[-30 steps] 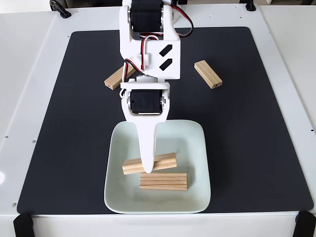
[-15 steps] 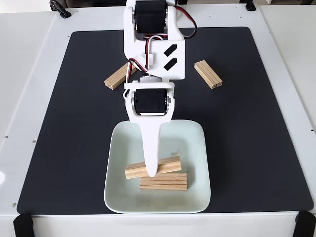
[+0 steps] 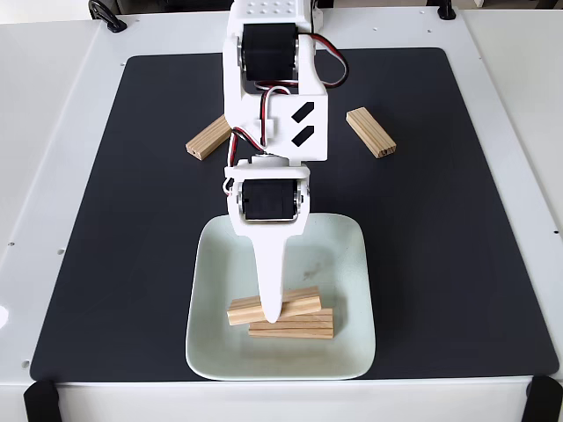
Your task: Pick up the wooden block and place them on the plate.
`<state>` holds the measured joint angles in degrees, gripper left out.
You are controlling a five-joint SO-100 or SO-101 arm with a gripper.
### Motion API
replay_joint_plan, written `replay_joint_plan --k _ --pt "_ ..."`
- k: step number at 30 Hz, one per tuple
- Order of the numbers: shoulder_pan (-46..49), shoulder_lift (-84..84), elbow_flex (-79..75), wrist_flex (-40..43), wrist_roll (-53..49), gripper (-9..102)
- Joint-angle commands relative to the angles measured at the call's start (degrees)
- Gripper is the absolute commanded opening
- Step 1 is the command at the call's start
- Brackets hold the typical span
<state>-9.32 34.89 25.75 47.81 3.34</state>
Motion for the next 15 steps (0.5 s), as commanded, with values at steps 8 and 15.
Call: replay_joint_plan --k 8,15 --pt "-0.1 1.2 -2.6 -1.1 0.4 0" --pt "-0.2 1.2 -2.5 -1.0 0.3 20"
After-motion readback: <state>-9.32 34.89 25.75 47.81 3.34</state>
